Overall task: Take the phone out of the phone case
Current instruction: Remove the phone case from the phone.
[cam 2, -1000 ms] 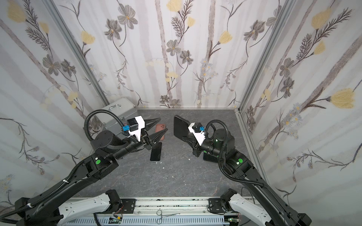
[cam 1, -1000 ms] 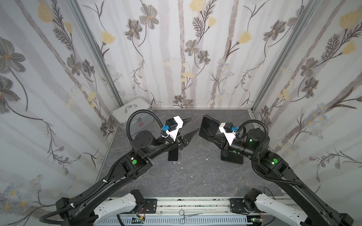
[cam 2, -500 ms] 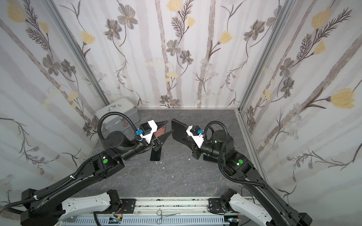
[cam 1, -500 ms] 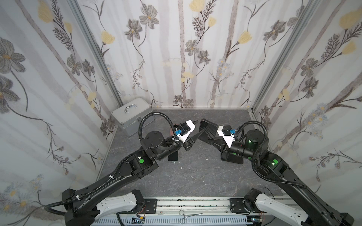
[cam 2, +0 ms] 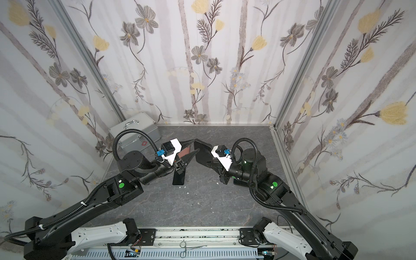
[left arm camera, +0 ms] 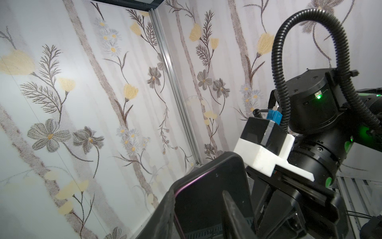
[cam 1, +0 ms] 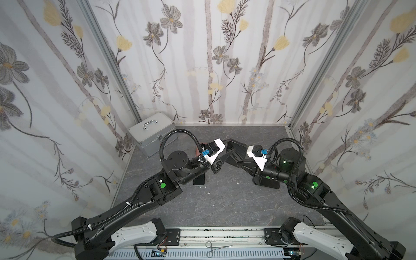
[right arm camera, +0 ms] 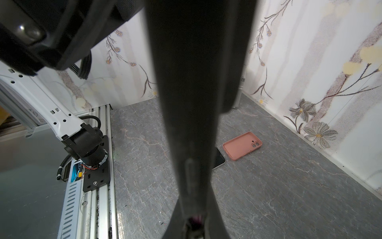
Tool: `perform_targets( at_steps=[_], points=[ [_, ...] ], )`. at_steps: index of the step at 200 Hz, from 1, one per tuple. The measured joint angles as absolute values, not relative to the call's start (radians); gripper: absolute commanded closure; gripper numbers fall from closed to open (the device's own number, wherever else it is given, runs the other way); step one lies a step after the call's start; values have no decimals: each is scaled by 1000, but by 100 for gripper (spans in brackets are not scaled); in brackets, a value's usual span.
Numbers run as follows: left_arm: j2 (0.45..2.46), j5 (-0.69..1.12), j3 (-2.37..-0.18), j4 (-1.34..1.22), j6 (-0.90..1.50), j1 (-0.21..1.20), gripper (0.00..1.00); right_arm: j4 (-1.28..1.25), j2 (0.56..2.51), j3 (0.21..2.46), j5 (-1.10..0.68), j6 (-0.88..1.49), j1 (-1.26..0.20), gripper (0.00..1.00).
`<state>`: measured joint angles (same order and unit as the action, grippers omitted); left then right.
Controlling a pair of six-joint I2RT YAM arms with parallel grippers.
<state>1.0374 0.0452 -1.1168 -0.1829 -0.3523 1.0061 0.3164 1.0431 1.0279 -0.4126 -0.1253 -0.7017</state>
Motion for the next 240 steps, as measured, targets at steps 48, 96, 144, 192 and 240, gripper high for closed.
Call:
perform_targets(
  at_steps=[48, 96, 144, 192, 240],
  points=[
    [1036, 38, -1115, -184, -359, 1007, 60, 317, 1041, 1028, -408, -125, -712, 100],
    [1037, 35, -1112, -184, -359, 1007, 59, 321, 1038, 1028, -392, -125, -728, 100],
    [1044, 38, -1113, -184, -359, 1007, 57, 338, 1029, 1028, -373, -129, -745, 100],
    [1051, 39, -1114, -182, -358, 1007, 57, 345, 1028, 1028, -366, -136, -756, 100],
    [1046, 51, -1114, -165, -342, 1005, 60, 355, 1026, 1029, -361, -142, -765, 100]
  ],
)
